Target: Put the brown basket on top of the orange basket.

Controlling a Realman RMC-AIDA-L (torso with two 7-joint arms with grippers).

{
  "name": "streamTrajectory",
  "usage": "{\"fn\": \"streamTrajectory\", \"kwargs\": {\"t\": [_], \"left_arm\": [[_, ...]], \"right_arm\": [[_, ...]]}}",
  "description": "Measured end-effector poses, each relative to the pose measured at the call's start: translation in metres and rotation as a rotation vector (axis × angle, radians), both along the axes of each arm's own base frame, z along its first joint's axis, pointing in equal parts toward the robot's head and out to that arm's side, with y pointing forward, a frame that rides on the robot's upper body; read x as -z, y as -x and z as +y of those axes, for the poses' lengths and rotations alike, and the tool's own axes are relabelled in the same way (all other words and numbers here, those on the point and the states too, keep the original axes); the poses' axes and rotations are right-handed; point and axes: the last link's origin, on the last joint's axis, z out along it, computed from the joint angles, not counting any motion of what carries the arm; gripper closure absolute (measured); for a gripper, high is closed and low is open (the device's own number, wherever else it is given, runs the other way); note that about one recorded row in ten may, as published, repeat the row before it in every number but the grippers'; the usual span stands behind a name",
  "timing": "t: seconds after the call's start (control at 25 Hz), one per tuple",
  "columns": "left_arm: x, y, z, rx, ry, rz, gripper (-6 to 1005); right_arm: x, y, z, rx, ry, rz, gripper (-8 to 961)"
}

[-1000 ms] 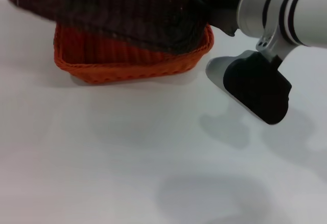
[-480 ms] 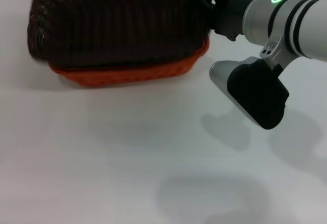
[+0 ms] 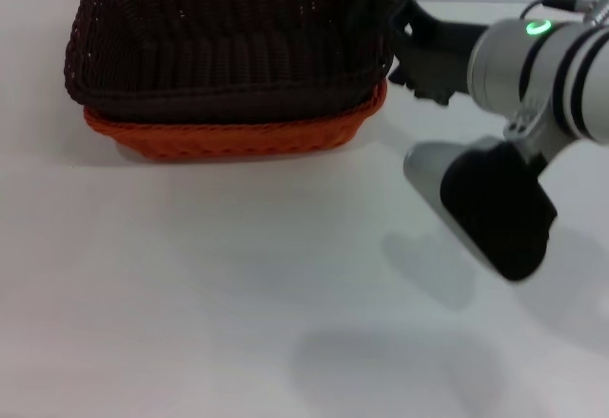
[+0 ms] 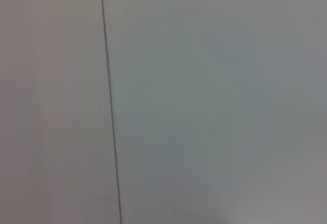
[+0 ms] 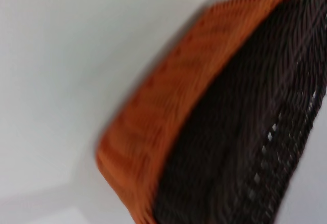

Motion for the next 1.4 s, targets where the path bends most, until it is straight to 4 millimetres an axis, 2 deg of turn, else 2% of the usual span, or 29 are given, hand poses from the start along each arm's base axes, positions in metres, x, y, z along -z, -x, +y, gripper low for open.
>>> {"fn": "streamTrajectory", "kwargs": {"t": [0.08, 0.12, 0.28, 0.36, 0.48, 0.6, 0.68, 0.72, 0.76, 0.8, 0.88, 0.92, 0.96, 1.0, 1.08, 1.12, 1.16, 1.28, 1.4], "left_arm": [[0.001, -0.001, 0.002, 0.002, 0.007, 0.0, 229], [0.002, -0.002, 0.004, 0.004, 0.018, 0.0, 229], [0.004, -0.004, 0.007, 0.01, 0.037, 0.006, 229], [0.005, -0.005, 0.008, 0.014, 0.045, 0.011, 229], [0.005, -0.006, 0.008, 0.015, 0.043, 0.011, 229], [0.003, -0.005, 0.008, 0.015, 0.03, 0.009, 229], [0.003, -0.006, 0.007, 0.016, 0.027, 0.01, 229], [0.002, -0.005, 0.007, 0.017, 0.026, 0.009, 229], [0.002, -0.005, 0.007, 0.017, 0.026, 0.009, 229], [0.002, -0.005, 0.006, 0.017, 0.022, 0.007, 229], [0.002, -0.005, 0.006, 0.016, 0.02, 0.006, 229], [0.002, -0.004, 0.005, 0.015, 0.017, 0.002, 229], [0.002, -0.004, 0.005, 0.015, 0.017, 0.002, 229], [0.002, -0.004, 0.004, 0.013, 0.013, -0.002, 229], [0.001, -0.003, 0.002, 0.012, 0.003, -0.006, 229], [0.0, -0.002, 0.002, 0.014, -0.003, -0.009, 229], [0.0, -0.002, 0.0, 0.019, -0.011, -0.014, 229], [-0.002, -0.002, -0.006, 0.04, -0.041, -0.034, 229], [-0.003, 0.0, -0.012, 0.058, -0.063, -0.053, 229]], "right_arm": [[0.003, 0.0, -0.013, 0.026, 0.028, 0.013, 200], [0.007, 0.002, -0.025, 0.043, 0.052, 0.047, 184], [0.011, 0.011, -0.036, 0.037, 0.065, 0.171, 122], [0.011, 0.018, -0.036, 0.041, 0.039, 0.317, 122], [-0.001, 0.023, -0.024, 0.068, -0.075, 0.666, 123], [-0.02, 0.011, -0.013, 0.128, -0.178, 1.037, 123], [-0.034, -0.009, -0.007, 0.194, -0.253, 1.285, 123], [-0.051, -0.037, -0.002, 0.248, -0.375, 1.563, 123], [-0.051, -0.037, -0.002, 0.248, -0.375, 1.563, 124], [-0.057, -0.052, -0.001, 0.262, -0.434, 1.675, 124], [-0.068, -0.087, -0.007, 0.278, -0.552, 1.903, 124], [-0.072, -0.121, -0.016, 0.308, -0.622, 2.067, 124], [-0.072, -0.121, -0.016, 0.308, -0.622, 2.067, 124], [-0.071, -0.139, -0.022, 0.331, -0.65, 2.135, 124], [-0.068, -0.175, -0.032, 0.381, -0.698, 2.255, 125], [-0.063, -0.21, -0.044, 0.426, -0.734, 2.338, 125], [-0.063, -0.21, -0.044, 0.426, -0.734, 2.338, 125], [-0.055, -0.234, -0.057, 0.459, -0.722, 2.358, 125], [-0.048, -0.24, -0.067, 0.462, -0.702, 2.306, 126]]}}
